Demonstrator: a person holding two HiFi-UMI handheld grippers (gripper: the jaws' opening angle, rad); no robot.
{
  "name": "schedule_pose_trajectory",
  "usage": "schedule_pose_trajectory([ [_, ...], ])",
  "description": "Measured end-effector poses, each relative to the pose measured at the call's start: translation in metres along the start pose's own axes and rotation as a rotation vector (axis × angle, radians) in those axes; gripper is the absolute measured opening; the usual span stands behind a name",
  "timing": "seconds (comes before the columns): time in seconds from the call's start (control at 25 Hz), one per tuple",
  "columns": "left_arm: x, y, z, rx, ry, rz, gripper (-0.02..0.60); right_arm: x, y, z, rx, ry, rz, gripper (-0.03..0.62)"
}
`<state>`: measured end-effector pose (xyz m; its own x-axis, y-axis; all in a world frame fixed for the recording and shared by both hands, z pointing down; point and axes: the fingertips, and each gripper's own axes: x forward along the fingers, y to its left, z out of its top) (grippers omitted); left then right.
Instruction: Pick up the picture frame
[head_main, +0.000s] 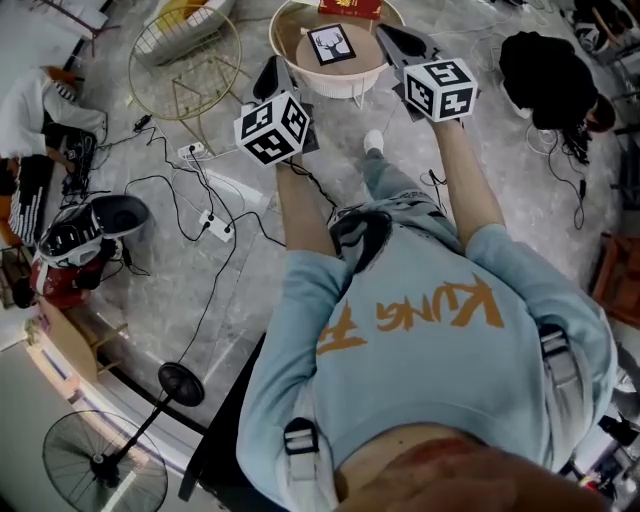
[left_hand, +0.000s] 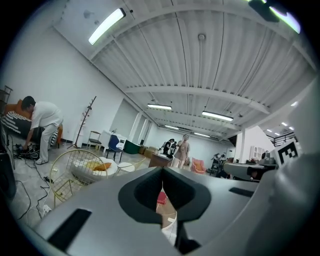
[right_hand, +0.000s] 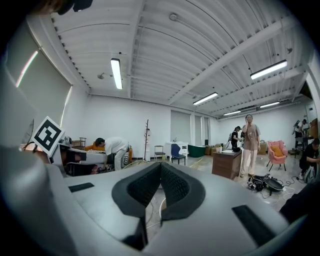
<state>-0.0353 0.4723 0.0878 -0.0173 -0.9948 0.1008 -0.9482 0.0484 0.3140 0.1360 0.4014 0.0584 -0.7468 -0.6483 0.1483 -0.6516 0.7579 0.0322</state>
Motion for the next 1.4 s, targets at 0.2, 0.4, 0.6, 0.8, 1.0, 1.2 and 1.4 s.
schedule_pose_trajectory([
  [0.2,0.06,0.004,-0.005,0.016,0.032,0.004,0.02,0.045,-0.041,-0.006,0.03,0.001,0.013,-0.002],
  [0.4,0.141,0.036,-0.001,-0.019,0.05,0.054,0.02,0.121,-0.096,-0.004,0.069,0.01,0.026,-0.002],
  [0.6,0.223,0.06,-0.037,-0.105,0.12,0.098,0.02,0.193,-0.164,-0.04,0.127,0.094,0.02,-0.002],
  [0.8,0.32,0.08,-0.084,-0.143,0.259,0.127,0.02,0.28,-0.223,-0.088,0.198,0.192,0.04,-0.002],
  [1.0,0.387,0.079,-0.083,-0.1,0.284,0.097,0.02,0.327,-0.281,-0.105,0.258,0.202,0.0,-0.002],
  [1.2,0.453,0.092,-0.07,-0.048,0.322,0.099,0.02,0.394,-0.323,-0.099,0.3,0.195,0.011,-0.002],
  [1.4,0.473,0.117,-0.089,-0.063,0.374,0.131,0.02,0.423,-0.313,-0.125,0.326,0.238,0.042,-0.002],
])
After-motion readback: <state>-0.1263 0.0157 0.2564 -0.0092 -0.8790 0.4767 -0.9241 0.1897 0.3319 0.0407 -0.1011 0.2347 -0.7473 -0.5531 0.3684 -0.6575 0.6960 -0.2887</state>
